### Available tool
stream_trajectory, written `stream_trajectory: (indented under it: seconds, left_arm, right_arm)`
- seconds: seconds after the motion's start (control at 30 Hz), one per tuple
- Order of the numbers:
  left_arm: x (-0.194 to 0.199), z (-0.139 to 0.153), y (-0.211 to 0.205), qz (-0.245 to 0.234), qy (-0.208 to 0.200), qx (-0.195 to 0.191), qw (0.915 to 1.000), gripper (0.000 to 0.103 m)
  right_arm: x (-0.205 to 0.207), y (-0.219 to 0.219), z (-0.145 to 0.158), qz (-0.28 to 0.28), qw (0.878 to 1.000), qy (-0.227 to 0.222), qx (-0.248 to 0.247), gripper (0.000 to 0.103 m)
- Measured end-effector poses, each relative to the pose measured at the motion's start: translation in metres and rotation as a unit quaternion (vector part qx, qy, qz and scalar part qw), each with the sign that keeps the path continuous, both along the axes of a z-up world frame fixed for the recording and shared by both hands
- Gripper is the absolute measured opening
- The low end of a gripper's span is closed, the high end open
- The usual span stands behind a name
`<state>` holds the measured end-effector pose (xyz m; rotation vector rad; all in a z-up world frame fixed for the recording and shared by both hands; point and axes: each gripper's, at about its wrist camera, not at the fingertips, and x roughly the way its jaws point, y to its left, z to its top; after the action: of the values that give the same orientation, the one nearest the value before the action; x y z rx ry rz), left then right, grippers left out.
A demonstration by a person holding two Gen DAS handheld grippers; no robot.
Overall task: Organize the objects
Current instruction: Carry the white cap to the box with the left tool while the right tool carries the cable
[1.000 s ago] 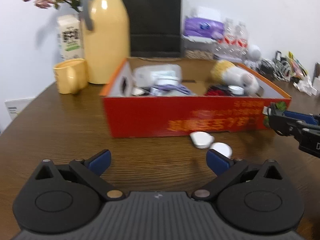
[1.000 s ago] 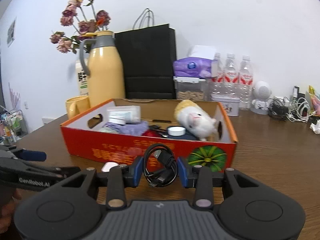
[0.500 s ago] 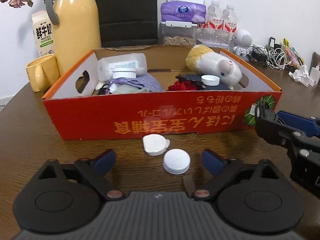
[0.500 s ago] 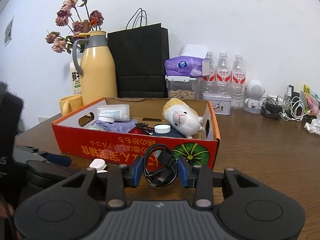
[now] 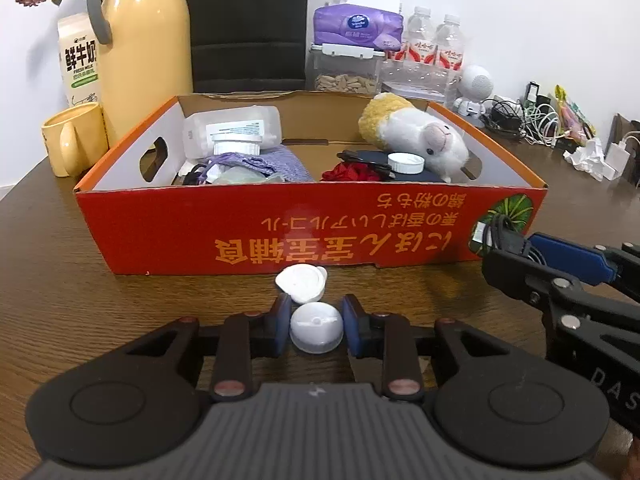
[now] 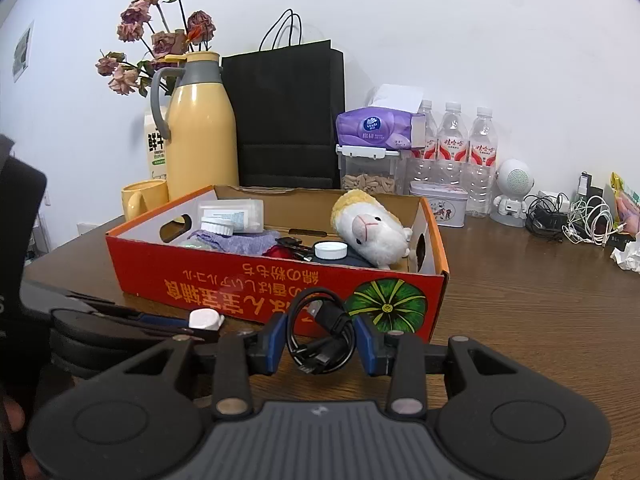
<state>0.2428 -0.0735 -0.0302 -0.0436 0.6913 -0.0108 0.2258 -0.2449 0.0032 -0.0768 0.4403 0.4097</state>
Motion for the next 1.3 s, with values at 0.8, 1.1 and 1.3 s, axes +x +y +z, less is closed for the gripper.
stream_trajectory:
  seconds: [0.8, 1.1, 1.3]
  left_arm:
    - [-0.039, 0.052, 0.016, -0.021, -0.108, -0.024, 0.9936, 0.029]
    - [-0.009, 0.085, 0.031, -0.001, -0.140, -0.022, 0.9899, 0.029]
    - [0.026, 0.090, 0.044, 0.026, -0.147, -0.043, 0.9878, 0.029]
  right_arm:
    - [-0.005, 0.003, 0.013, 0.006, 1.000, -0.025, 0.003, 0.036]
    - [0.018, 0.030, 0.046, 0.028, 0.998, -0.061, -0.016, 0.036]
    - [0.056, 0.057, 0.052, 0.025, 0.998, -0.061, -0.013, 0.036]
